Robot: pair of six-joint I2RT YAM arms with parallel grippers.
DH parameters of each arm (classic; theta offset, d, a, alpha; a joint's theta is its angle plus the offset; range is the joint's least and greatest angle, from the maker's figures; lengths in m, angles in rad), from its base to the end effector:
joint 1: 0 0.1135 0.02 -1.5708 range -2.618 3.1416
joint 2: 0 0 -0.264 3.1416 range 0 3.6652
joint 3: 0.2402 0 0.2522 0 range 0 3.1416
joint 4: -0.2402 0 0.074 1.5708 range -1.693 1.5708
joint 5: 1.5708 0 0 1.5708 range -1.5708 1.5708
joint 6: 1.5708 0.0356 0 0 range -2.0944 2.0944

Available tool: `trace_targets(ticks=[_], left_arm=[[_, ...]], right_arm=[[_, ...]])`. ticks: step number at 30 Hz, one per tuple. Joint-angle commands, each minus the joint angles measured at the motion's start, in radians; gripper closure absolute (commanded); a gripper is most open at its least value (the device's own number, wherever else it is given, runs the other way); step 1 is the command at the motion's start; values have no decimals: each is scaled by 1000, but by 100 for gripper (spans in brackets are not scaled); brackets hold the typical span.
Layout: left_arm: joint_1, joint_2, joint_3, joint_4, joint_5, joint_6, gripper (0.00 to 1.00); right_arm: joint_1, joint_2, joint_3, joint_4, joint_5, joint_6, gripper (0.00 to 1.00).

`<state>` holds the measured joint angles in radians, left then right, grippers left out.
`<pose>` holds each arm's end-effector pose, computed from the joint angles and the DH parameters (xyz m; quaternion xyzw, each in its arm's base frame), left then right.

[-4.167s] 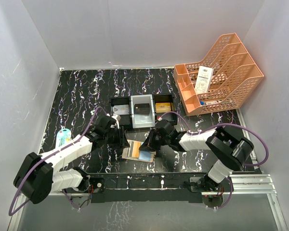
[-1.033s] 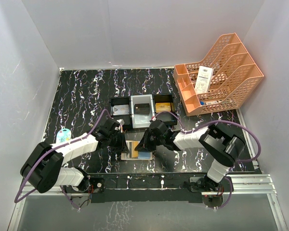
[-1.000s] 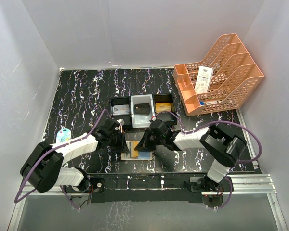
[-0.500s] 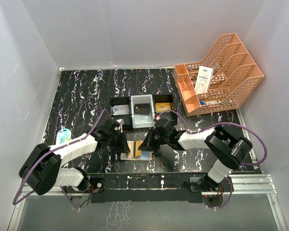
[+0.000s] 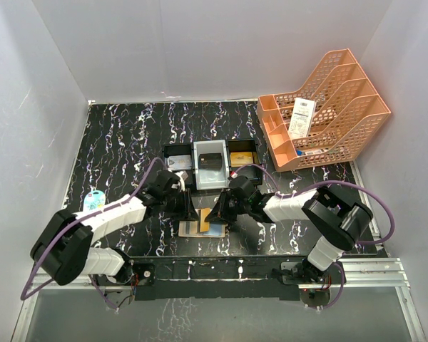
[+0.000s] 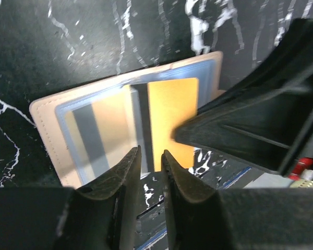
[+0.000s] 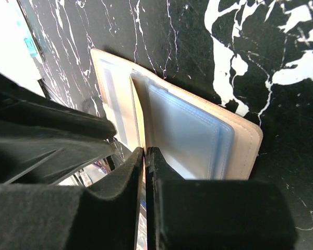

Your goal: Take the credit cards out of the card holder

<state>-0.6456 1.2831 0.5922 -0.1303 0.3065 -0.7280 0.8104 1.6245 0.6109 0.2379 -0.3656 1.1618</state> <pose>0.1897 -0.1564 0.1778 0.0180 0.9212 -0.3393 0.1897 0.1915 0.2198 0.1258 0.0892 0.9050 0.4100 0.0704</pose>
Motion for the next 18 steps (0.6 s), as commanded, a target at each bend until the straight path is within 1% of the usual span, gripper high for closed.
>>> trace_targets(ticks=[1,7,11,18], left_arm=[[-9,33,-41,18,23,-33,80],[-11,73,-80,34,-2,-50,87],[-11,81,-76,-1,-25,-36,88],[-11,79,-77,-9,-31,-33,89]], right_arm=[[1,-8,-17,24,27,6,96],[1,-6,-25,42,16,16,96],[1,-9,-23,61,12,21,93],[2,10,-10,100,-21,24,85]])
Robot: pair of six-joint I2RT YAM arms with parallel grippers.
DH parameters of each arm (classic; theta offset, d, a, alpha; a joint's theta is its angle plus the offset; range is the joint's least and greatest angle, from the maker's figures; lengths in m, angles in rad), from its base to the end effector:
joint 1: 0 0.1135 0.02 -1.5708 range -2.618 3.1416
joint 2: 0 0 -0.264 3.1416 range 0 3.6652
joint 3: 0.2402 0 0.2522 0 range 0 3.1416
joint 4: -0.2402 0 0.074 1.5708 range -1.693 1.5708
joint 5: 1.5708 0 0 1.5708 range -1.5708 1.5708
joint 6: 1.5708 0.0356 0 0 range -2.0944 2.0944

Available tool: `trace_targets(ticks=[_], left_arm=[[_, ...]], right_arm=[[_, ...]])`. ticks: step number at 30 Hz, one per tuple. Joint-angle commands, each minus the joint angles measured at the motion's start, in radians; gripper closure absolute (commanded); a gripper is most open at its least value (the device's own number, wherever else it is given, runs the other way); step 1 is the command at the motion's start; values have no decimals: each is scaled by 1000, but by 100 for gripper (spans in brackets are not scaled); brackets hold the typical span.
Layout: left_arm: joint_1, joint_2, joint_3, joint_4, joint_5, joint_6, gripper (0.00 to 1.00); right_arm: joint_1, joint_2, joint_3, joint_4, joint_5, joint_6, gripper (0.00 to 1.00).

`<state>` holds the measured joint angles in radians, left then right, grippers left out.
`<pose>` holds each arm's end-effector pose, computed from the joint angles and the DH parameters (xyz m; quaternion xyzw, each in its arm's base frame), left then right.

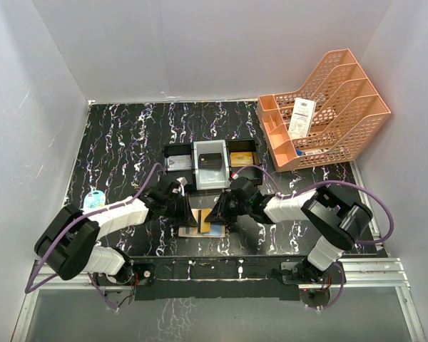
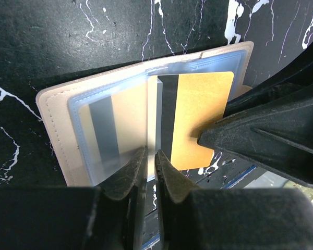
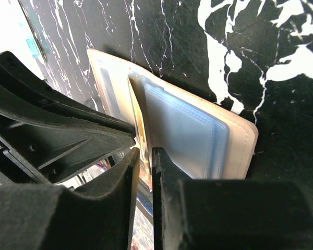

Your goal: Take the credit cards out of the card holder

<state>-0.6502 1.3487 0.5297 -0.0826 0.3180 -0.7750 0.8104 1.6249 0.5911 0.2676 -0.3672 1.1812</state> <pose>0.1842 -0.1541 0.1485 -0.0063 0.9341 -0.3252 0.1476 0.1895 0.2178 0.1230 0.0965 0.9024 0.4144 0.0684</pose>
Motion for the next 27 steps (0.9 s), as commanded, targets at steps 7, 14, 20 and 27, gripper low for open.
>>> trace_targets(ticks=[7,14,20,27], left_arm=[[-6,11,-11,-69,-47,17,90],[-7,-4,-11,-75,-54,19,90],[-6,-2,-11,-75,-49,20,90],[-7,-5,-5,-84,-45,25,90]], right_arm=[[8,17,19,68,-13,11,76],[9,29,16,68,-10,17,80],[11,36,18,69,-7,17,82],[13,65,41,95,-13,26,85]])
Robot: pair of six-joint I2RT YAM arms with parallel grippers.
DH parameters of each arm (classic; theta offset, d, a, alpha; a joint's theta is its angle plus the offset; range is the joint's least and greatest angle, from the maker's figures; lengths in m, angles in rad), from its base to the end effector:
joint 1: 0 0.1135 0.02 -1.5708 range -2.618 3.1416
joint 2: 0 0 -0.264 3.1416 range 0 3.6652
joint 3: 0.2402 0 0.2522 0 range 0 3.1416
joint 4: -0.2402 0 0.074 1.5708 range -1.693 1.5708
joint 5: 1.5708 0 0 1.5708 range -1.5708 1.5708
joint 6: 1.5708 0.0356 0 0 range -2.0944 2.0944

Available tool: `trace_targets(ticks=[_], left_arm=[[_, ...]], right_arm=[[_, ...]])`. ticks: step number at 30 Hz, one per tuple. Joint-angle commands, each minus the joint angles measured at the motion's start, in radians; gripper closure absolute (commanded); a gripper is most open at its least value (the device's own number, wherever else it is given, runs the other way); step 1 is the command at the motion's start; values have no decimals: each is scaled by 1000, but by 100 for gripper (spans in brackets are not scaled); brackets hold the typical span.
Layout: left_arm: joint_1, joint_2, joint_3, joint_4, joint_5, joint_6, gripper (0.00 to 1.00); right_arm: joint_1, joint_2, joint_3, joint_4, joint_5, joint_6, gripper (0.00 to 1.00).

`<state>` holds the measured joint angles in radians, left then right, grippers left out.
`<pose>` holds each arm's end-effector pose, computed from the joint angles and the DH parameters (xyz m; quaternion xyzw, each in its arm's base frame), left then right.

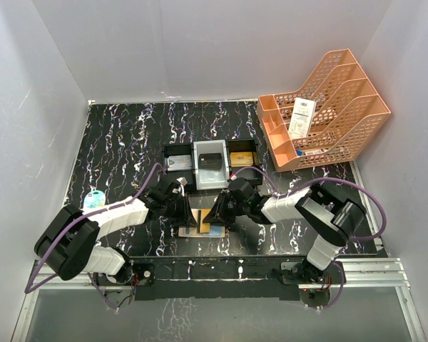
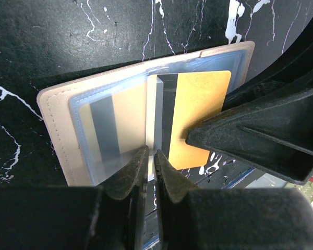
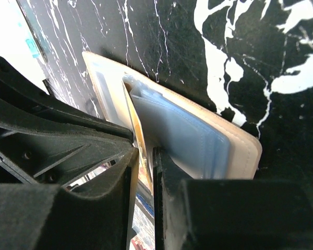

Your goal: Take the credit cards out of the card holder

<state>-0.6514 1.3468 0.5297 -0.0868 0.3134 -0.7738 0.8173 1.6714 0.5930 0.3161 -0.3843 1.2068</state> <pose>0.1838 -0.1539 0.1486 -0.0061 0.9347 -0.3230 0.1482 0.1904 0.2225 0.1148 0.1010 0.9000 0.4205 0.0558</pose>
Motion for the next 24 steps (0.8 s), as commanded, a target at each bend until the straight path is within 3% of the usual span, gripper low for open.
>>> trace_targets(ticks=[1,5,11,18,24], left_arm=[[-6,-4,-5,-81,-44,24,90],[-6,-22,-7,-89,-59,21,91],[-5,-53,-10,-100,-82,18,90],[-6,-83,-4,-101,-85,16,89],[-5,-181,60,-186,-128,28,75]], right_arm=[[6,20,46,39,6,-5,89],[6,-8,68,-45,46,-47,100],[2,-77,58,-133,82,-98,100],[0,-120,42,-125,57,-125,100],[0,-160,62,-120,55,-175,100]])
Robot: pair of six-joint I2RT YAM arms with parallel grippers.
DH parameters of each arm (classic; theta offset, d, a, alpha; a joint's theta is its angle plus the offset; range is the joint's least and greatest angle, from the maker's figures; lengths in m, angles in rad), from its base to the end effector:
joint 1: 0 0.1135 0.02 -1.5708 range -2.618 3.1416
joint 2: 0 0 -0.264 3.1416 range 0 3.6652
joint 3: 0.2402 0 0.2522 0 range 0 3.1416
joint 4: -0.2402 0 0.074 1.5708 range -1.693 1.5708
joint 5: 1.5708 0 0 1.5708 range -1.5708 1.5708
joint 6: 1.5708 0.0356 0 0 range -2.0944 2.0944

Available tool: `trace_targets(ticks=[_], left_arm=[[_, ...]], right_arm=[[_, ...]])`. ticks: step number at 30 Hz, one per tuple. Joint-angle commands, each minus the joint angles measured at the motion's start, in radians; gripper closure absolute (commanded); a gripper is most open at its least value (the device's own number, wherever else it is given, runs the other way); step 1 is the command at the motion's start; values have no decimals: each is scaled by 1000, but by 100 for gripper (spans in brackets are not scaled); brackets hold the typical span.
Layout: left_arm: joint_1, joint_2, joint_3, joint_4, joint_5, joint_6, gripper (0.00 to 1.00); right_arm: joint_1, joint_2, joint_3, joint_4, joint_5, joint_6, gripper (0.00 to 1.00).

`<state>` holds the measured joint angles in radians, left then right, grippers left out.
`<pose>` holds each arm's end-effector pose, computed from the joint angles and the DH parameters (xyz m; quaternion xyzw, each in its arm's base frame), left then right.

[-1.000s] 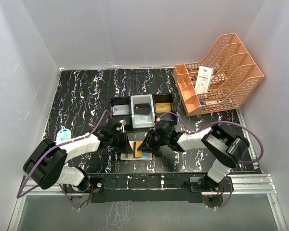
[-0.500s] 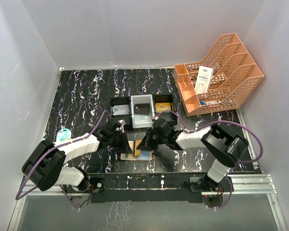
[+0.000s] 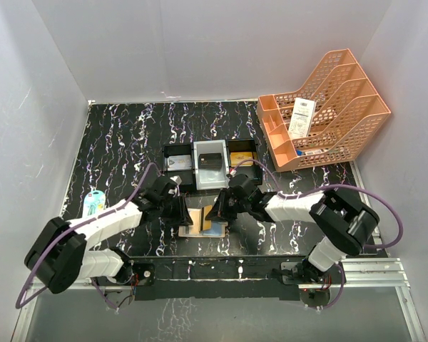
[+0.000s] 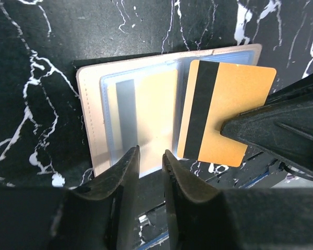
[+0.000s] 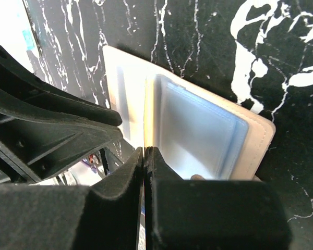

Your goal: Take the credit cards out of the card holder

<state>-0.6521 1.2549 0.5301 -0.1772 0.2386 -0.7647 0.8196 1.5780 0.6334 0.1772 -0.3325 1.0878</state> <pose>0.1765 -0.1453 0.1618 -0.0138 0.9386 -0.2974 0.1743 0.1905 0.2210 0.1394 0.0572 0.9082 0.4026 0.0989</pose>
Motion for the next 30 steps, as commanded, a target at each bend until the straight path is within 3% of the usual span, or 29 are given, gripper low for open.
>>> trace_targets(ticks=[1,9,16,21,23,27,30], left_arm=[[-5,-113,73,-125,-74,26,72],[-3,-248,156,-306,-259,82,31],[3,-299,248,-414,-436,145,3],[40,-312,285,-423,-476,225,1],[89,-336,274,-402,-436,272,1],[336,-399,240,-367,-272,372,1],[421,-402,252,-359,-229,393,1]], right_arm=[[-2,-79,24,16,11,-68,100],[-3,-234,45,-69,146,-213,100],[-2,-384,48,-74,263,-390,100],[-2,-511,-14,38,326,-561,100],[-2,-557,-61,130,257,-685,100],[0,-619,-110,210,103,-973,100],[-1,-615,-63,109,154,-1185,100]])
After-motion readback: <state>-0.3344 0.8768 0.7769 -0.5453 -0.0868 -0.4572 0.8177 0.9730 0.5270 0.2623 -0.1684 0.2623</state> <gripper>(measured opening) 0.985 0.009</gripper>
